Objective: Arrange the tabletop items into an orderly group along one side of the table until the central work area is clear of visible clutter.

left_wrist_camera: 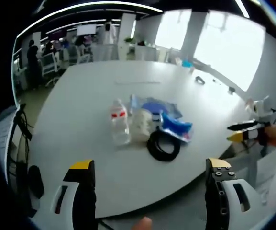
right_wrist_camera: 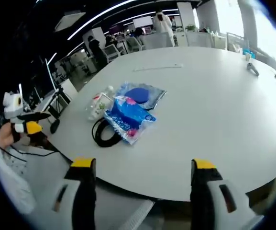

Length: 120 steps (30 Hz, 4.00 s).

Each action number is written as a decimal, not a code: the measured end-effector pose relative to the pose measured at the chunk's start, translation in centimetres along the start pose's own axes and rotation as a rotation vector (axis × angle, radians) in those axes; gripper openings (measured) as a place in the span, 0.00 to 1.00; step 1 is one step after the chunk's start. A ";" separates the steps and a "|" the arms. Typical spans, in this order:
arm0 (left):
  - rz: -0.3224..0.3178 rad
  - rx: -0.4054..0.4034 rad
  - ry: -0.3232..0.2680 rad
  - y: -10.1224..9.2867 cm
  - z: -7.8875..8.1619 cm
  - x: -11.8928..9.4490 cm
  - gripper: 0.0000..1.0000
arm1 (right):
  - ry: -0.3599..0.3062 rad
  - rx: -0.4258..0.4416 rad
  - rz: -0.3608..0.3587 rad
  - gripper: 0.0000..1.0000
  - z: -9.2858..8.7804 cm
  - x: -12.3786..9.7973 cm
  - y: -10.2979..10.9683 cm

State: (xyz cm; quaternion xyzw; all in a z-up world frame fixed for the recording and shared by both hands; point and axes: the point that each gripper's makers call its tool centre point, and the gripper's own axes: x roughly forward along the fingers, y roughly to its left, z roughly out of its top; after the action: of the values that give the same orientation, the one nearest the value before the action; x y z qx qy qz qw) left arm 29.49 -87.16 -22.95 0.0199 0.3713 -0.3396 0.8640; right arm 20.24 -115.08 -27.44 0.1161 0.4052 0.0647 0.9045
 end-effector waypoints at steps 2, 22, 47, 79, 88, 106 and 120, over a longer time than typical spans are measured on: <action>-0.006 -0.001 0.012 -0.2 -0.4 0.2 0.92 | -0.003 0.012 0.001 0.80 0.0 -0.1 0.0; -0.034 0.003 0.031 0.1 -1.4 1.4 0.91 | 0.019 0.044 -0.007 0.78 -1.2 0.6 0.0; -0.054 0.005 0.035 -0.1 -1.2 1.4 0.90 | 0.022 0.077 -0.007 0.76 -2.2 0.3 0.1; -0.085 0.082 0.024 -1.0 0.4 3.0 0.90 | -0.004 0.041 0.019 0.75 0.2 1.3 -0.1; -0.104 0.071 0.030 -1.2 0.7 4.2 0.88 | -0.045 0.077 0.018 0.73 1.8 1.4 -0.6; -0.139 0.150 0.046 -1.5 1.9 6.1 0.87 | -0.062 0.103 0.016 0.71 3.1 2.0 -0.3; -0.176 0.188 0.020 -1.3 3.3 5.2 0.85 | -0.079 0.124 -0.006 0.68 3.9 2.1 1.0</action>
State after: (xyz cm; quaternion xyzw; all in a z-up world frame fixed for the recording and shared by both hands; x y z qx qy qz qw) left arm 33.30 -92.09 -23.67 0.0718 0.3467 -0.4471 0.8214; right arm 24.52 -114.32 -26.13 0.1729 0.3728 0.0322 0.9111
